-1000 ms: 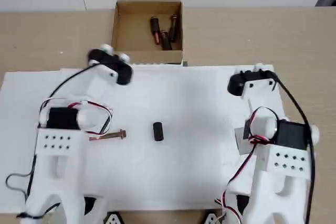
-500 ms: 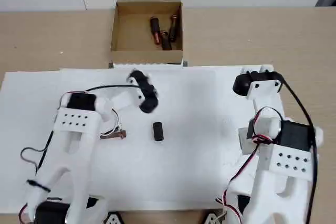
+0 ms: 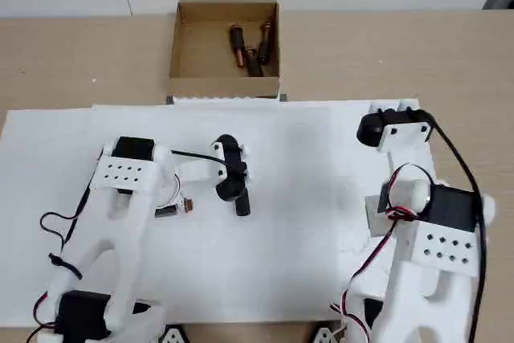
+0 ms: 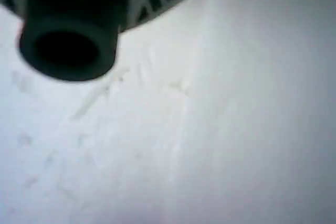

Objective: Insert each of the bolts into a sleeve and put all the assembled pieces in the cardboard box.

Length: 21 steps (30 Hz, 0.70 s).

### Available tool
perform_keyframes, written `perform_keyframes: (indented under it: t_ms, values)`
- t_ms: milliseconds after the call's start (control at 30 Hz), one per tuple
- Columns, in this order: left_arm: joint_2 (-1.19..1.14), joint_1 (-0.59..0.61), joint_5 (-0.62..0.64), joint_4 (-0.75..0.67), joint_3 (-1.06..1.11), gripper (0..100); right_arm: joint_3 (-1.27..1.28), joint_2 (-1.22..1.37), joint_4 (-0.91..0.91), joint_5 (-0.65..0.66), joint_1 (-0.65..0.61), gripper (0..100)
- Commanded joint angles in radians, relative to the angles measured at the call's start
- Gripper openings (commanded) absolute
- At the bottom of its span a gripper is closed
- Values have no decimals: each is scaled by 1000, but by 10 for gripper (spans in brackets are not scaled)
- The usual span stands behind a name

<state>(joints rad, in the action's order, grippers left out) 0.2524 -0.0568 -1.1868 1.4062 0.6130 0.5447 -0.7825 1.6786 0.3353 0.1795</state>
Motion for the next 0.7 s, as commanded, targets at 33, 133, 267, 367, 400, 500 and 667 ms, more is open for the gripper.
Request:
perform_keyframes:
  t_ms: [33, 133, 267, 367, 400, 500, 667]
  values:
    - [3, -5, -20, -20, -33, 81, -8, -18, -4, -8, 13, 3]
    - [2, -8, -25, -43, -31, 81, -8, -18, -4, -8, 13, 3]
    - [0, -11, -25, -83, -25, 82, -8, -15, -4, -8, 12, 3]
    - [0, -11, -25, -127, 2, 82, -8, -13, -4, -8, 12, 3]
    - [0, -11, -26, -135, 12, 82, -8, -12, -4, -8, 12, 3]
    - [0, -12, -26, -137, 31, 82, -8, -12, -4, -8, 12, 3]
    - [0, -12, -26, -137, 71, 82, -8, -13, -4, -8, 12, 3]
